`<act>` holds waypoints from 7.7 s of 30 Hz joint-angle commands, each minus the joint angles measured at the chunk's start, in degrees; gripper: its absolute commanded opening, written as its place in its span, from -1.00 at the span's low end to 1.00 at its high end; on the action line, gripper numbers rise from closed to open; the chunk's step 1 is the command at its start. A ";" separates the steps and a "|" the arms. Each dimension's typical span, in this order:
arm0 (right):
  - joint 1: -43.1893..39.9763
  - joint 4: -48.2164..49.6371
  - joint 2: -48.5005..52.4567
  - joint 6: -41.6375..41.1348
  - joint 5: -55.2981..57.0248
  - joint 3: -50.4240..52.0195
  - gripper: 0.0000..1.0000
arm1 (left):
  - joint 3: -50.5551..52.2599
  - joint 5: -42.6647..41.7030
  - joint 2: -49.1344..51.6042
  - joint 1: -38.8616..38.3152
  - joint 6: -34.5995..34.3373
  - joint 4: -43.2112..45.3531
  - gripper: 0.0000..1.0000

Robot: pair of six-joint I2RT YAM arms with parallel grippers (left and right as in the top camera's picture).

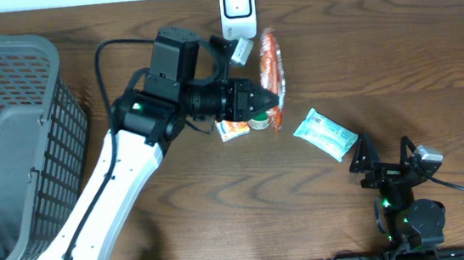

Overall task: Scan the item barcode
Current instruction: 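Lift the Top bar and carry it up toward the white scanner, then hold the Top bar against the scanner face, barcode toward it, then carry the Top bar right and set it down beside the wipes pack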

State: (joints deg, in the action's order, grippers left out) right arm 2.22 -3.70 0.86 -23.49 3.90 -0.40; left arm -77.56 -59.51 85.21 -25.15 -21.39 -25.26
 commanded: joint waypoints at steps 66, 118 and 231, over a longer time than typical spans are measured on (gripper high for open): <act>0.11 -0.15 -0.15 -0.07 0.48 0.09 0.99 | 1.90 10.43 8.15 14.08 8.79 39.69 -0.86; 0.11 -0.15 -0.15 -0.04 0.48 0.09 0.98 | -40.87 38.16 52.19 6.32 -1.90 8.57 -0.85; 0.11 -0.15 -0.15 -0.07 0.48 0.09 0.99 | -49.42 55.98 48.96 -14.45 30.75 -11.98 -0.86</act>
State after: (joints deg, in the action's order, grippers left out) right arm 2.22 -3.68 0.89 -23.49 3.90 -0.40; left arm -126.26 3.73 133.88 -39.51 15.51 -36.82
